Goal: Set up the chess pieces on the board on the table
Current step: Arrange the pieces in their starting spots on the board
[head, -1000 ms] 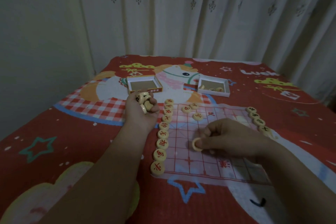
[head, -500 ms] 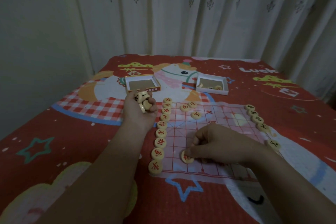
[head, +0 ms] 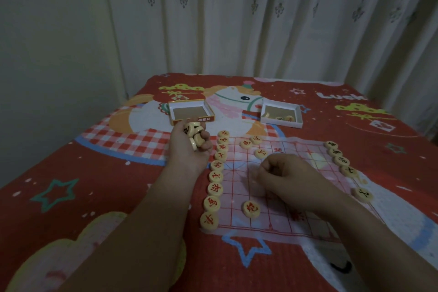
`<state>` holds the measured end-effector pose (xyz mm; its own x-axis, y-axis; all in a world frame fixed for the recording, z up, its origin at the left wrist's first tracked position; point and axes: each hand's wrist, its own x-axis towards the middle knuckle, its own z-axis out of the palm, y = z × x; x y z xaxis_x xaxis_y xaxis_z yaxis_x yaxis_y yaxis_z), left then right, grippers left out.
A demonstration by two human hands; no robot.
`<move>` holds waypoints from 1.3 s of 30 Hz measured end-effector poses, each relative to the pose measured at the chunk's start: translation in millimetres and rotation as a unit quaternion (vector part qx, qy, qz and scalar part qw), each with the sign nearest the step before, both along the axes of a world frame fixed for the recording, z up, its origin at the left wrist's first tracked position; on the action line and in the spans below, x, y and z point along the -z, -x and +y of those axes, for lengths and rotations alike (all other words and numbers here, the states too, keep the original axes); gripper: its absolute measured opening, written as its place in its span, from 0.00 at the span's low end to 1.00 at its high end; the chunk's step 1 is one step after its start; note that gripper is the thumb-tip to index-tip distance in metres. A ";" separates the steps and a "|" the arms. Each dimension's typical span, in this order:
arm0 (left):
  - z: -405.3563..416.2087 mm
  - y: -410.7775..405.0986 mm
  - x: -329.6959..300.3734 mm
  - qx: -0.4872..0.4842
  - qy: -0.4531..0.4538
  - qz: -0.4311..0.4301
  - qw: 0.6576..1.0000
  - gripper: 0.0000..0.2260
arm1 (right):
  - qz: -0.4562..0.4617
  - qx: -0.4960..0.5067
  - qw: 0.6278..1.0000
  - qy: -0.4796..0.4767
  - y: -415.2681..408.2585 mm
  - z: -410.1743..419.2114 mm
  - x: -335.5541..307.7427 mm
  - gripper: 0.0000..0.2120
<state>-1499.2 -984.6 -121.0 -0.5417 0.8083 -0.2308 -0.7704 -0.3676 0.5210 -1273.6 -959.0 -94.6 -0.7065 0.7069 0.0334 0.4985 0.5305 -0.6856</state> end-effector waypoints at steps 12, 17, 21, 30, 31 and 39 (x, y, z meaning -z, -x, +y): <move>-2.4 -3.3 -1.4 -0.009 -0.009 -0.014 1.000 0.13 | 0.145 0.026 0.989 -0.033 107.3 -7.0 -21.1 0.10; -7.0 -10.9 -1.7 0.013 -0.079 -0.012 0.997 0.15 | 0.103 0.022 0.992 -0.067 153.6 -7.0 -19.0 0.12; -7.4 -11.7 -2.5 0.015 -0.092 0.008 0.996 0.14 | 0.099 0.039 0.992 -0.073 157.0 -7.8 -17.1 0.17; -0.9 2.6 2.7 -0.006 -0.040 -0.002 0.999 0.10 | 0.184 0.077 0.980 0.024 100.5 6.1 -15.3 0.17; -0.7 1.2 3.3 -0.002 -0.038 0.007 0.999 0.10 | 0.174 0.089 0.980 0.029 85.2 13.2 -15.2 0.17; -0.1 -1.0 1.9 0.008 -0.015 0.021 1.000 0.09 | 0.106 0.266 0.955 0.074 -28.8 90.2 -16.6 0.10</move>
